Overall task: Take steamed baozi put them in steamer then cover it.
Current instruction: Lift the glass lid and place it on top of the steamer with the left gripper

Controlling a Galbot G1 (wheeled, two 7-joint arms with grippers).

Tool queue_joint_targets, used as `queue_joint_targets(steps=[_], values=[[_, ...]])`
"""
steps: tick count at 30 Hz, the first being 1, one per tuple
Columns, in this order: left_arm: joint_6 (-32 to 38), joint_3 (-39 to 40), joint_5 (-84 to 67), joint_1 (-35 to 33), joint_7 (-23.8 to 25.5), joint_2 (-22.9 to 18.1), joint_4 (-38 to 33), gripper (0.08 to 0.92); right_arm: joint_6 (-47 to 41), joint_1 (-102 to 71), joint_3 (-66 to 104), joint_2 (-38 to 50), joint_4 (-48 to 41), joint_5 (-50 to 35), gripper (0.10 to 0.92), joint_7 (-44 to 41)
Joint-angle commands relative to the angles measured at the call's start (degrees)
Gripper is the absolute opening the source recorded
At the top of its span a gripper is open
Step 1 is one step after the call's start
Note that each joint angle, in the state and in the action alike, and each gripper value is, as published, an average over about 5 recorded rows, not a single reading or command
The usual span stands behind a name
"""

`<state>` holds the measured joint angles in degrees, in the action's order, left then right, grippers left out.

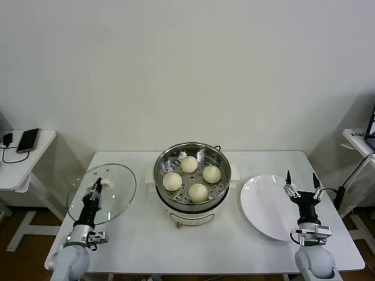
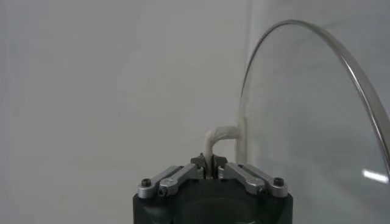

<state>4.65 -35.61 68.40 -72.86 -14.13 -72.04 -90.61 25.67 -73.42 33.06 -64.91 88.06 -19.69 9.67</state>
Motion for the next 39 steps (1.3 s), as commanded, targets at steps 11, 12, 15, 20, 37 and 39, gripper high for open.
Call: queue_joint_targets(steps=[11, 12, 15, 20, 37, 39], values=[[-10.5, 9.16, -1.45, -2.98, 10.51, 2.91, -42.92, 0.184, -3.35, -1.17, -1.84, 0.07, -0.91, 0.33, 0.823, -1.11], [-11.87, 11.72, -0.95, -2.49, 11.39, 2.55, -43.38, 0.184, -3.45, -1.11, -1.89, 0.03, -1.04, 0.37, 0.823, -1.09], [-15.91, 19.43, 1.67, -0.46, 14.01, 0.86, -43.3, 0.184, -3.77, -0.8, -2.01, -0.18, -1.44, 0.57, 0.823, -1.09], [-20.25, 29.14, 5.54, 2.9, 17.07, -2.11, -40.19, 0.184, -4.28, -0.19, -2.4, -0.76, -1.94, 0.89, 0.823, -1.1], [-25.4, 36.59, 15.71, 9.12, 23.42, -8.93, -27.01, 0.184, -4.91, 1.83, -3.32, -3.2, -3.35, 2.71, 0.823, -0.88], [-25.66, 36.81, 16.29, 9.27, 23.82, -9.31, -26.0, 0.184, -4.88, 1.86, -3.32, -3.42, -3.44, 2.87, 0.823, -0.87]])
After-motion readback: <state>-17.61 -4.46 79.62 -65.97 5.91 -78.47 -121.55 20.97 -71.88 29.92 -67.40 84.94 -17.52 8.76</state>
